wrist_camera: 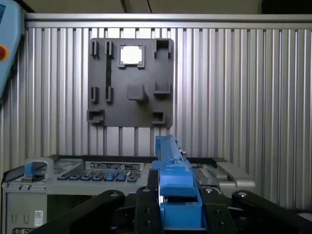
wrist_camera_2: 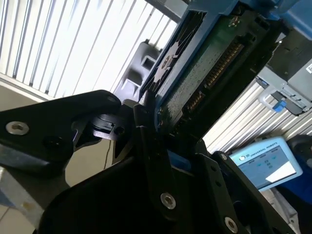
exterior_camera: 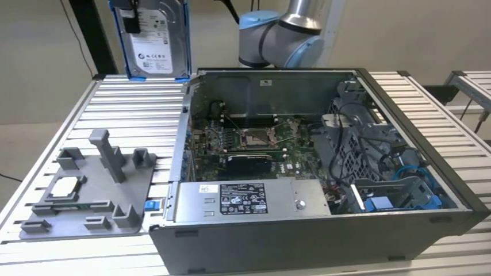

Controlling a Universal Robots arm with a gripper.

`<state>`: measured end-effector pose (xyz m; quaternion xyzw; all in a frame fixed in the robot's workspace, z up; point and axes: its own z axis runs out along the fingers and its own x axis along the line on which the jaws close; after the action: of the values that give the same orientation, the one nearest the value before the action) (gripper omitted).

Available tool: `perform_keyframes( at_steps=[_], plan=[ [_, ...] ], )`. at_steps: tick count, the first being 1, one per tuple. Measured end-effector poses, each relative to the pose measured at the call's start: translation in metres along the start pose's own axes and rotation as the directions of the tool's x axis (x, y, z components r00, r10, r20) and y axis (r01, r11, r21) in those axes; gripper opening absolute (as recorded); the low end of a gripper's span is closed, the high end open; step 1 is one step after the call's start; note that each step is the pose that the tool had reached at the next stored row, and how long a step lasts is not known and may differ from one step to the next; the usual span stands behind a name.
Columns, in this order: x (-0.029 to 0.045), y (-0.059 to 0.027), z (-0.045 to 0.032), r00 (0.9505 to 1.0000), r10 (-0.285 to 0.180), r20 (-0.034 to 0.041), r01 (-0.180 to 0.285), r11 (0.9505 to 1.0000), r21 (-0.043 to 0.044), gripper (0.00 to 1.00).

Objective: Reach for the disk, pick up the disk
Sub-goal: 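Pick up the disk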

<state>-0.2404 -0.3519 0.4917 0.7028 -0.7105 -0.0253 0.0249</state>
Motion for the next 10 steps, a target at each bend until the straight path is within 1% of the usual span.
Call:
perform_keyframes(
  at_steps=[10],
  plan=[
    [-0.0005, -0.0454, -0.0032, 1.0, 0.0, -0.0001, 0.0, 1.0, -0.0092, 0.0]
  ],
)
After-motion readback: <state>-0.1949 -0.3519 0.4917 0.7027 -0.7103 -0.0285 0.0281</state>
